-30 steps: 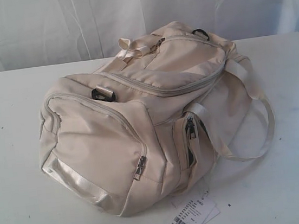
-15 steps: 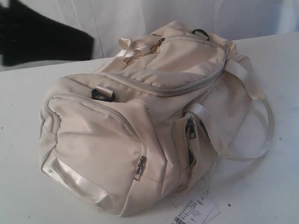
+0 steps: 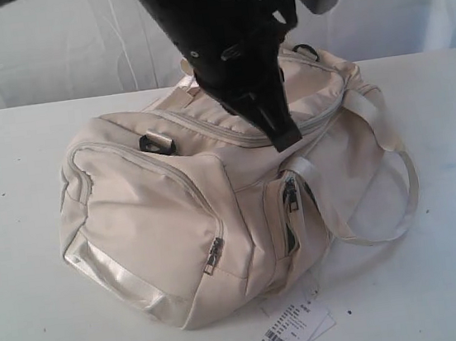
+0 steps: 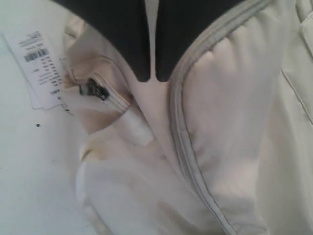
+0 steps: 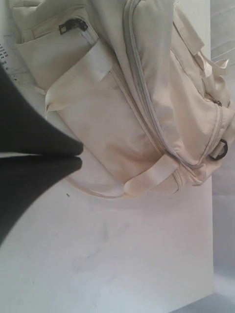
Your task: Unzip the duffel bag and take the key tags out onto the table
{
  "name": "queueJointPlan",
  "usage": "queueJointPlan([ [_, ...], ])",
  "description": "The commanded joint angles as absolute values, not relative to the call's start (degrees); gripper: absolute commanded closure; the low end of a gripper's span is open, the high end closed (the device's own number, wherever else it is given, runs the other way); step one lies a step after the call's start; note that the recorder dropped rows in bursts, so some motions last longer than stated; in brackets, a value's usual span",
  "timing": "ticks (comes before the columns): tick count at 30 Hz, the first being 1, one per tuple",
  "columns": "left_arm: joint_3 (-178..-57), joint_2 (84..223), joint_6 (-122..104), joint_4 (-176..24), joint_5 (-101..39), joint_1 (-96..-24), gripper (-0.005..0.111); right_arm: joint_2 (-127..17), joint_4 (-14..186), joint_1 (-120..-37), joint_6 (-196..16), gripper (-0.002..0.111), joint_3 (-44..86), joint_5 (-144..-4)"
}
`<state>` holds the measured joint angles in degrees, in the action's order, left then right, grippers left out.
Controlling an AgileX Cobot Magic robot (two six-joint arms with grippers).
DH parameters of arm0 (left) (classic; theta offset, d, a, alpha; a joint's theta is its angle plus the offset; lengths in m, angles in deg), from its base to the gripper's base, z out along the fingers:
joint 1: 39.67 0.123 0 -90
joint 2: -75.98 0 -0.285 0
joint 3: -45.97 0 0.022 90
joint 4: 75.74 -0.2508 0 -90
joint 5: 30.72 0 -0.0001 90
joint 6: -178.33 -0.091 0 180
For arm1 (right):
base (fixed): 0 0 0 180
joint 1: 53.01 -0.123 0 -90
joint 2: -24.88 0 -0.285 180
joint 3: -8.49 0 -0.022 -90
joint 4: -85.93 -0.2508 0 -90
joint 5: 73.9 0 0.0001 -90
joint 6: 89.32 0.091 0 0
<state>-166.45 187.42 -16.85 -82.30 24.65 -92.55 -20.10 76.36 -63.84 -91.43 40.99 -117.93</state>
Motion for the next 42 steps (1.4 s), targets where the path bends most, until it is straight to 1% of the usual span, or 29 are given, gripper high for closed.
queueJointPlan([
  [1,-170.1,191.5,-17.0,-84.8,25.8,-93.0,0.065,-20.2,76.9,-64.0,-92.2,0.108,41.3,-116.4],
  [3,-170.1,193.4,-17.0,-86.5,25.8,-93.0,0.037,-20.2,76.9,-64.0,-92.2,0.108,41.3,-116.4],
  [4,-170.1,194.3,-17.0,-87.6,25.4,-93.0,0.028,-20.2,76.9,-64.0,-92.2,0.108,41.3,-116.4],
  [5,-170.1,195.3,-16.9,-88.8,24.9,-93.0,0.021,-20.2,76.8,-64.0,-92.2,0.108,41.3,-116.5],
  [6,-170.1,196.4,-16.9,-89.6,24.4,-93.0,0.02,-20.2,76.8,-64.0,-92.2,0.108,41.3,-116.5],
  [7,-170.1,197.4,-16.9,-90.2,24.3,-93.0,0.022,-20.2,76.8,-64.0,-92.2,0.108,41.3,-116.5],
  [9,-170.1,199.2,-16.9,-92.2,24.2,-93.0,0.031,-20.2,76.8,-64.0,-92.2,0.108,41.3,-116.5],
  [10,-170.1,200.5,-16.9,-92.8,25.6,-93.0,0.044,-20.2,76.7,-64.0,-92.2,0.108,41.3,-116.5],
  [11,-170.1,201.0,-16.9,-94.0,27.1,-93.0,0.053,-20.2,76.7,-64.0,-92.2,0.108,41.3,-116.5],
  [12,-170.1,201.8,-16.3,-98.5,31.2,-93.0,0.076,-20.2,76.7,-64.0,-92.2,0.108,41.3,-116.5],
  [13,-170.1,202.0,-15.5,-101.0,34.4,-93.0,0.09,-20.2,76.7,-64.0,-92.2,0.108,41.3,-116.5],
  [14,-170.1,202.2,-15.9,-103.4,39.2,-93.0,0.106,-20.2,76.7,-64.0,-92.2,0.108,41.3,-116.5],
  [17,-167.4,199.6,-21.7,-101.3,39.2,-92.4,0.107,-20.2,76.7,-64.0,-92.2,0.108,41.3,-116.4],
  [20,-159.3,193.1,-31.7,-98.9,39.2,-92.3,0.107,-20.2,76.7,-64.0,-92.2,0.108,42.5,-115.8],
  [27,-130.9,176.0,-31.7,-99.4,39.2,-84.2,0.107,-20.3,75.8,-64.0,-92.0,0.108,42.5,-114.8],
  [29,-126.4,172.7,-31.4,-99.2,39.2,-83.6,0.107,-20.6,75.5,-64.0,-92.0,0.108,42.6,-114.6],
  [30,-125.0,171.2,-31.0,-99.0,39.2,-83.6,0.107,-20.8,75.4,-64.0,-92.0,0.108,42.7,-114.6],
  [33,-121.5,168.0,-31.0,-96.8,33.1,-83.6,0.107,-22.2,74.3,-64.0,-92.0,0.108,43.1,-114.0],
  [37,-120.9,165.9,-31.0,-91.7,28.2,-83.6,0.107,-24.7,73.1,-64.0,-92.9,0.108,43.1,-113.9],
  [39,-120.9,165.2,-31.0,-90.7,26.7,-83.6,0.106,-26.2,69.5,-64.0,-96.2,0.105,43.0,-113.7],
  [40,-120.9,165.0,-31.0,-90.0,26.2,-83.6,0.103,-26.9,67.1,-64.0,-98.3,0.102,42.8,-113.4],
  [42,-120.9,164.3,-30.2,-89.1,25.5,-83.6,0.093,-28.5,61.6,-64.0,-102.7,0.095,42.3,-113.0],
])
